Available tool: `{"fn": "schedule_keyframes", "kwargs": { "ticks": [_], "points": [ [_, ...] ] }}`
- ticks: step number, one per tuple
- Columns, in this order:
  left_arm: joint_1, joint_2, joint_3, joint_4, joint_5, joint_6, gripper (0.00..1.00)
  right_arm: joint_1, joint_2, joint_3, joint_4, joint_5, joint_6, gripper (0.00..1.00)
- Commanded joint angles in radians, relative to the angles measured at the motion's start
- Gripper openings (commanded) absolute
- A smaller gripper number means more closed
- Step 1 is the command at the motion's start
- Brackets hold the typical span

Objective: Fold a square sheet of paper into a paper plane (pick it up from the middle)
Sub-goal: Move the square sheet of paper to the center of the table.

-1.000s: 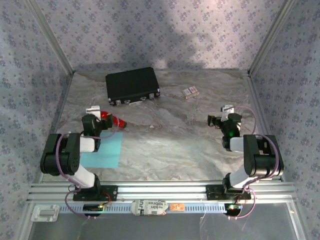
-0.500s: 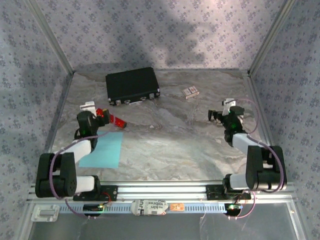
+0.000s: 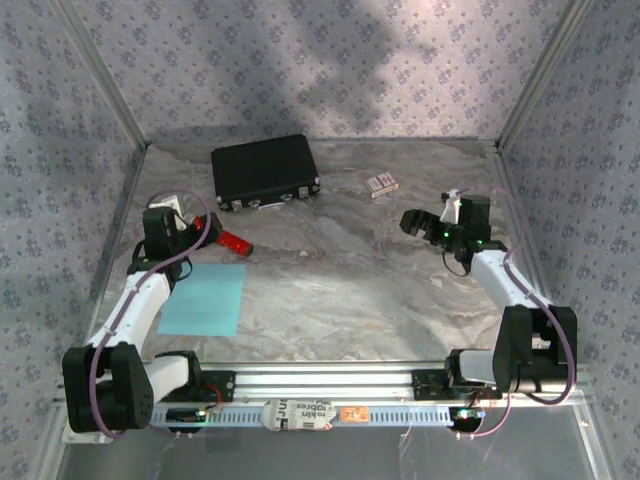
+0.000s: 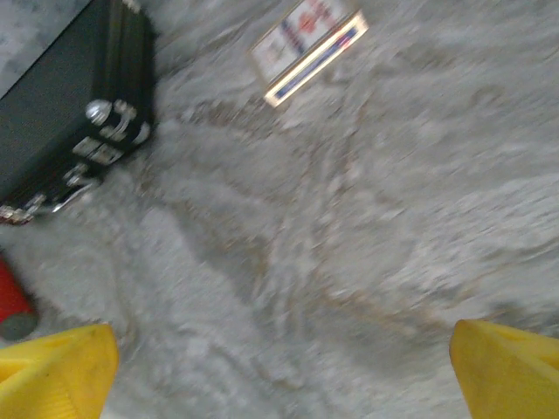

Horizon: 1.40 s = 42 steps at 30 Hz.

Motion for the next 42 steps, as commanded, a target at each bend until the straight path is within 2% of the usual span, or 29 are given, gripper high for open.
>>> {"fn": "schedule_keyframes", "kwargs": {
  "ticks": [1, 8, 10, 11, 13, 17, 20, 23, 29, 38, 42],
  "points": [
    [0.014, -0.018, 0.008, -0.13, 0.018, -0.071, 1.0, 0.059, -0.033, -0.01, -0.057, -0.021, 0.078, 0.99],
    [0.027, -0.089, 0.012, -0.254, -0.008, -0.1, 1.0, 0.169, -0.085, -0.028, -0.086, 0.105, 0.098, 0.99],
    [0.055, -0.138, -0.011, -0.249, 0.023, -0.035, 1.0, 0.189, -0.093, -0.03, -0.093, 0.128, 0.103, 0.99],
    [0.063, -0.156, -0.022, -0.264, -0.007, -0.048, 1.0, 0.199, -0.097, -0.032, -0.092, 0.139, 0.108, 0.99],
    [0.085, -0.17, -0.032, -0.282, 0.032, -0.077, 1.0, 0.221, -0.1, -0.038, -0.088, 0.165, 0.123, 0.99],
    [0.088, -0.106, -0.037, -0.314, 0.132, -0.16, 0.99, 0.26, -0.097, -0.042, -0.083, 0.191, 0.145, 0.99],
    [0.088, -0.025, -0.048, -0.332, 0.221, -0.18, 0.93, 0.288, -0.095, -0.045, -0.067, 0.207, 0.164, 0.99],
    [0.086, 0.028, -0.073, -0.317, 0.279, -0.191, 0.91, 0.322, -0.088, -0.039, -0.048, 0.217, 0.178, 0.99],
    [0.066, 0.068, -0.103, -0.306, 0.287, -0.191, 0.9, 0.375, -0.049, -0.015, -0.054, 0.248, 0.183, 0.99],
    [-0.074, 0.124, -0.128, -0.347, 0.225, -0.241, 0.91, 0.401, -0.032, -0.03, -0.047, 0.293, 0.213, 0.99],
    [-0.196, 0.128, -0.147, -0.346, 0.191, -0.322, 0.92, 0.402, -0.056, -0.054, -0.047, 0.307, 0.221, 0.99]
  ]
}}
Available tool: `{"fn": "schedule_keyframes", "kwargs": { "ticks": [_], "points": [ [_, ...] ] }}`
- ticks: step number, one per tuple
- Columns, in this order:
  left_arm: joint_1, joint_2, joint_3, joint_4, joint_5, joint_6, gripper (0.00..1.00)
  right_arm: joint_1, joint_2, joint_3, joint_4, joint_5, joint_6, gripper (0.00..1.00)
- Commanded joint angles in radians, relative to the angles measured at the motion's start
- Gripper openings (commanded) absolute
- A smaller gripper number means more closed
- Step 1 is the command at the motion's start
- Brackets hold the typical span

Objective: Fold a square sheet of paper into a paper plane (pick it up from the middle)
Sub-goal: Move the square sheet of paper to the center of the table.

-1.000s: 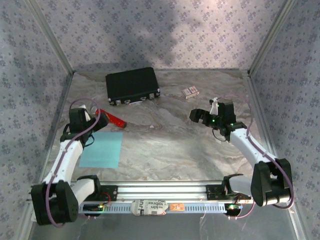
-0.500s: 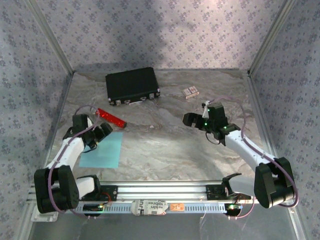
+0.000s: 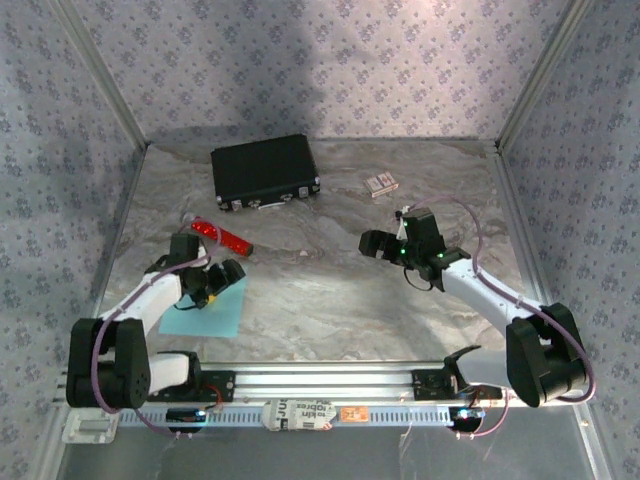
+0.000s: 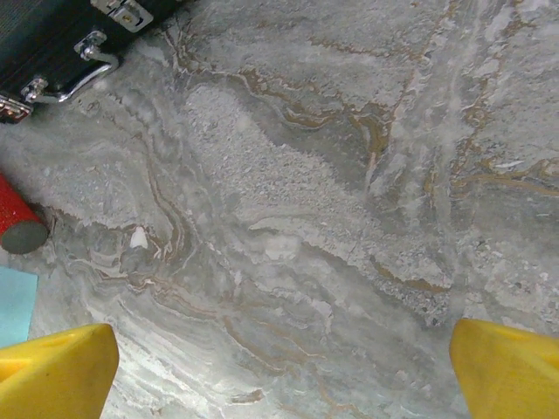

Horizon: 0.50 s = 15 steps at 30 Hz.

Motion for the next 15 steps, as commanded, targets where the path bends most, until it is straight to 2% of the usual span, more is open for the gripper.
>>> {"fn": "schedule_keyframes", "kwargs": {
  "ticks": [1, 4, 8, 11, 15],
  "points": [
    [-0.105, 0.009, -0.04, -0.035, -0.033, -0.118, 0.92, 0.006, -0.032, -0.025, 0.002, 0.037, 0.023, 0.99],
    [-0.212, -0.003, -0.086, 0.039, -0.03, -0.284, 0.92, 0.005, -0.056, -0.046, -0.004, 0.053, 0.024, 0.99],
    [-0.375, -0.033, -0.144, 0.171, -0.087, -0.524, 0.92, 0.002, -0.083, -0.074, -0.01, 0.075, 0.025, 0.99],
    [-0.465, -0.045, -0.177, 0.273, -0.145, -0.682, 0.92, -0.001, -0.104, -0.099, -0.011, 0.09, 0.036, 0.99],
    [-0.548, -0.038, -0.147, 0.328, -0.219, -0.783, 0.91, -0.007, -0.137, -0.132, -0.011, 0.101, 0.046, 0.99]
  ]
}}
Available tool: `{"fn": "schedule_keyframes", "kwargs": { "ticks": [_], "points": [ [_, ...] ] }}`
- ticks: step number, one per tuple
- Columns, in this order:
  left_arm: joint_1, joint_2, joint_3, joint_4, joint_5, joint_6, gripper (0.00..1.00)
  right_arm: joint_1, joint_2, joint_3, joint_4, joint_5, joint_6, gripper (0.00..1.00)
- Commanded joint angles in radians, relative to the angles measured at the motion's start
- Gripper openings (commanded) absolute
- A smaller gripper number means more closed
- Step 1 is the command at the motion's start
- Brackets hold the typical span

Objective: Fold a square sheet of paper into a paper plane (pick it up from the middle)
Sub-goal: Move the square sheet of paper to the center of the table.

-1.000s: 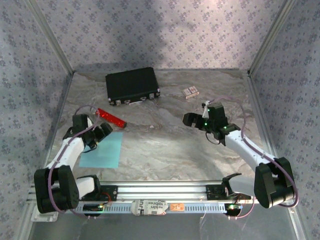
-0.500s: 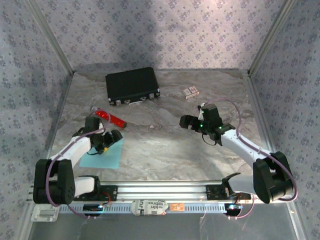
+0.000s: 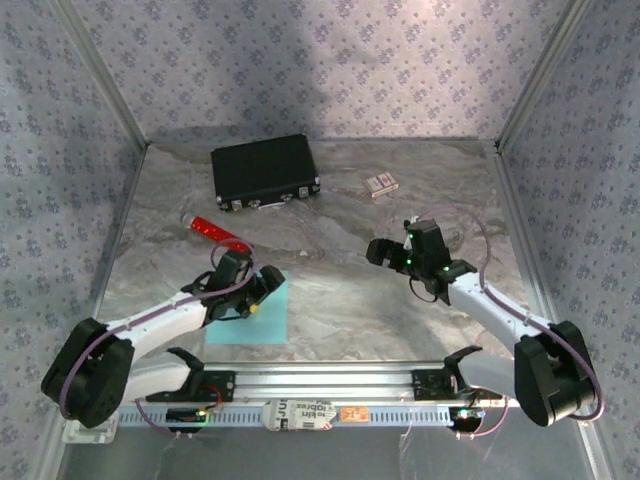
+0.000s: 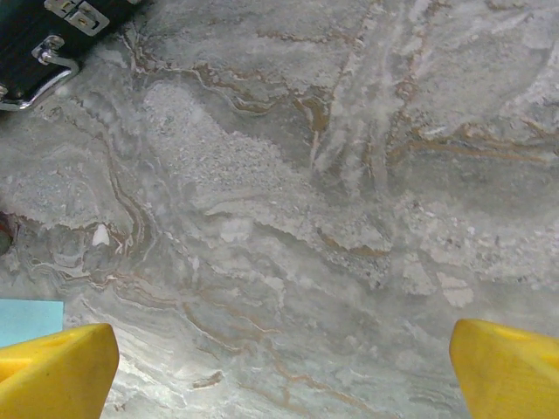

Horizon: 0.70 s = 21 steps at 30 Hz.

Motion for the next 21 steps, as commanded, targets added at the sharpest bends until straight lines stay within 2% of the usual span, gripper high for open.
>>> {"fn": "schedule_keyframes", "kwargs": {
  "ticks": [1, 6, 11, 21],
  "points": [
    [-0.053, 0.041, -0.009, 0.009, -0.072, -0.18, 0.91, -0.007, -0.036, -0.027, -0.015, 0.036, 0.022, 0.99],
    [-0.097, 0.173, 0.08, 0.096, -0.059, -0.19, 0.91, -0.017, -0.067, -0.047, -0.035, 0.042, 0.023, 0.99],
    [-0.129, 0.346, 0.172, 0.207, 0.02, -0.199, 0.91, -0.03, -0.109, -0.064, -0.059, 0.059, 0.024, 0.99],
    [-0.206, 0.563, 0.39, 0.244, 0.072, -0.203, 0.92, -0.077, -0.178, -0.1, -0.096, 0.056, 0.024, 0.99]
  ]
}}
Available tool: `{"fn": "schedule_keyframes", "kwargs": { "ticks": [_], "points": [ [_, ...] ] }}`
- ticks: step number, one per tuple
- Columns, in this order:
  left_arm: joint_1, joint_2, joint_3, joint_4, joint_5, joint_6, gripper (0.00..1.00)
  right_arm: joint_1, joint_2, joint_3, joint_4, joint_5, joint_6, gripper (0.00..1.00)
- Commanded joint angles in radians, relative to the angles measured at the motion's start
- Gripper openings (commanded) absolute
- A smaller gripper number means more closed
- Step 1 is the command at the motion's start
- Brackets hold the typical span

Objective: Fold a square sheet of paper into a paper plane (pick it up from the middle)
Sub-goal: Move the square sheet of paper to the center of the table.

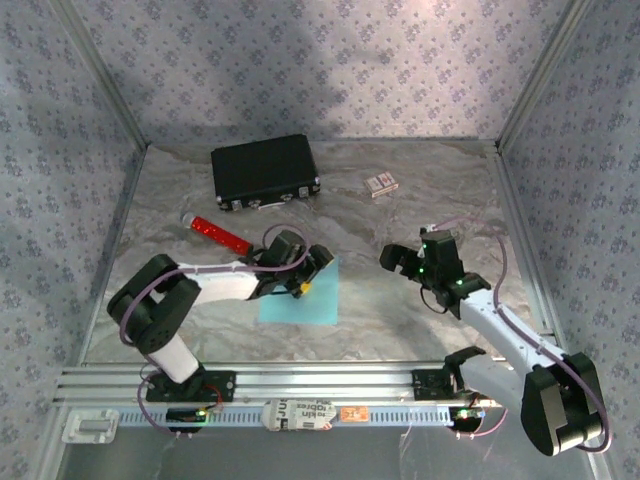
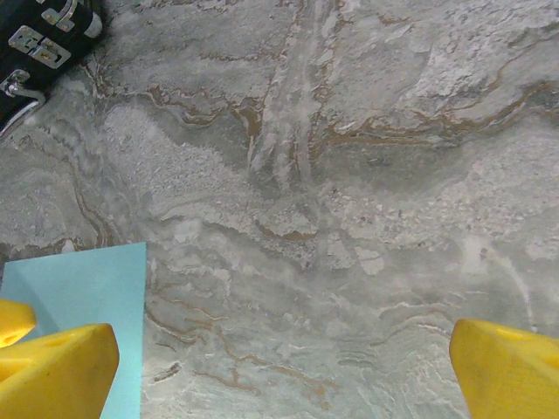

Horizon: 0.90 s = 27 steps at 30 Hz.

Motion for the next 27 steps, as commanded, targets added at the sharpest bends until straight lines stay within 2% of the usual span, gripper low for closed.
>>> {"fn": "schedule_keyframes", "kwargs": {
  "ticks": [1, 5, 11, 14, 18, 23, 27],
  "points": [
    [-0.021, 0.083, 0.069, -0.028, 0.053, -0.001, 0.92, -0.015, -0.026, -0.019, -0.042, 0.016, 0.012, 0.99],
    [-0.024, 0.12, 0.204, -0.144, 0.086, 0.089, 0.94, -0.034, -0.036, -0.018, -0.052, 0.005, 0.013, 0.99],
    [0.002, 0.056, 0.298, -0.402, -0.001, 0.312, 0.96, -0.037, -0.038, -0.003, -0.044, -0.028, 0.013, 0.99],
    [0.056, 0.035, 0.264, -0.397, 0.073, 0.423, 0.92, -0.036, -0.034, -0.001, -0.021, -0.05, 0.013, 0.99],
    [0.127, 0.035, 0.275, -0.524, 0.144, 0.585, 0.91, -0.033, -0.02, 0.006, -0.001, -0.068, 0.014, 0.99],
    [0.146, 0.049, 0.278, -0.555, 0.203, 0.659, 0.91, -0.028, 0.01, 0.012, 0.019, -0.085, 0.014, 0.99],
    [0.142, 0.083, 0.281, -0.556, 0.22, 0.655, 0.91, -0.009, 0.052, 0.033, 0.037, -0.1, 0.013, 0.99]
  ]
}}
